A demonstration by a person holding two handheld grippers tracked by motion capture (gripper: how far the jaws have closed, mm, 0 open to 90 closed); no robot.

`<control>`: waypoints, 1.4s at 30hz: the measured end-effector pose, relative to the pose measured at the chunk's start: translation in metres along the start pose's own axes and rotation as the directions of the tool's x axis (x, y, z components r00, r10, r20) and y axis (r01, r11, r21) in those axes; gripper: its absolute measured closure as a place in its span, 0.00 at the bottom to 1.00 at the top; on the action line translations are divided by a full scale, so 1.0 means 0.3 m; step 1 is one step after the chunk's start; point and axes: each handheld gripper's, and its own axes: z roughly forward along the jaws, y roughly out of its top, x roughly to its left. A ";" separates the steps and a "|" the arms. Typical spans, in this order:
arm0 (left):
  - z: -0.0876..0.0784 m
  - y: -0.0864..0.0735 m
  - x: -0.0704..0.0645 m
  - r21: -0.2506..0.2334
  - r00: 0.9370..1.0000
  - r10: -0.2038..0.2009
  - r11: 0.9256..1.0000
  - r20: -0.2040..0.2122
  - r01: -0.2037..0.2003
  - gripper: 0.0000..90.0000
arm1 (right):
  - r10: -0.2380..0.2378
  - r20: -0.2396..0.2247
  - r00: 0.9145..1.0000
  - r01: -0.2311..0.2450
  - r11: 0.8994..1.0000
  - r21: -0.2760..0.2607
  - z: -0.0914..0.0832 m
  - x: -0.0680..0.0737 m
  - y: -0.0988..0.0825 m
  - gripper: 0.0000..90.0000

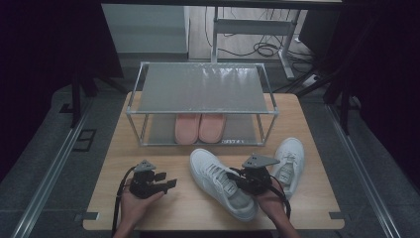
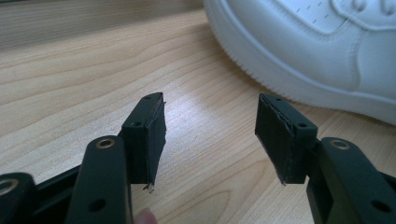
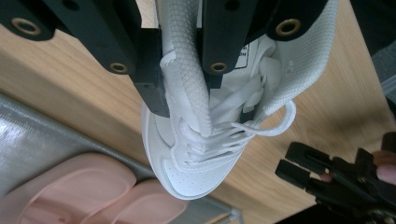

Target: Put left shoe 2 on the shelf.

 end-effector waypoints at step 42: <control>0.003 -0.001 0.003 0.004 1.000 -0.009 1.000 0.007 0.009 0.48 | 0.012 -0.038 0.999 -0.019 0.982 -0.186 -0.072 -0.014 0.130 0.91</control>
